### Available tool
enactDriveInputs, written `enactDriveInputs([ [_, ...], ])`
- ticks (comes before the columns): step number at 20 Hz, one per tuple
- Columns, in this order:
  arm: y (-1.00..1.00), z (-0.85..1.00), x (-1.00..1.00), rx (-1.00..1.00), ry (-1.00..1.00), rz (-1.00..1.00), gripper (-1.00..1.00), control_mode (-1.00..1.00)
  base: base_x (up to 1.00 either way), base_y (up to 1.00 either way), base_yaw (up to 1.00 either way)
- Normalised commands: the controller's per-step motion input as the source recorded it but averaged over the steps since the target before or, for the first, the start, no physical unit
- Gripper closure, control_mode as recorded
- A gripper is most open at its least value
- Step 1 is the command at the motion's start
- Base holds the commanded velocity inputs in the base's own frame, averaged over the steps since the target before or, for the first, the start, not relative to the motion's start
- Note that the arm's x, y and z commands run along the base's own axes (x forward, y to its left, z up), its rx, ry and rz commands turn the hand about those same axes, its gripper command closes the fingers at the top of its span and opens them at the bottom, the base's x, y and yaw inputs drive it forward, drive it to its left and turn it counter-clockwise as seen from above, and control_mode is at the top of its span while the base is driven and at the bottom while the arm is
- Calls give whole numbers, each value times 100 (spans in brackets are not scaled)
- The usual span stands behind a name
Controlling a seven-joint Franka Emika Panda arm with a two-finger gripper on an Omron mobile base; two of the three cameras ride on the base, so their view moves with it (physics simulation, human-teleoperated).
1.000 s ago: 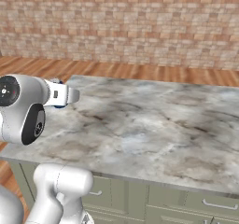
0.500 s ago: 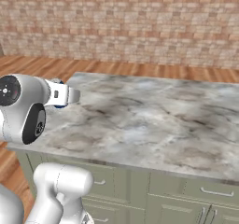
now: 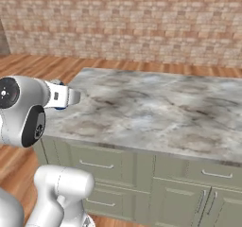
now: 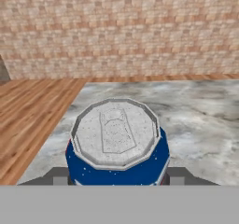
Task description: Pick the can from the counter and place it in the open cabinet.
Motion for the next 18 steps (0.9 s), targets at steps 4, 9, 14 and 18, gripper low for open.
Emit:
enactDriveInputs([
  [4, 0, 0, 0, 0, 0, 0, 100, 100, -10, 29, 14],
  [9, 0, 0, 0, 0, 0, 0, 100, 100, 0, 44, 28],
  [14, 0, 0, 0, 0, 0, 0, 100, 100, 0, 50, 46],
  [18, 0, 0, 0, 0, 0, 0, 100, 100, 0, 45, 51],
])
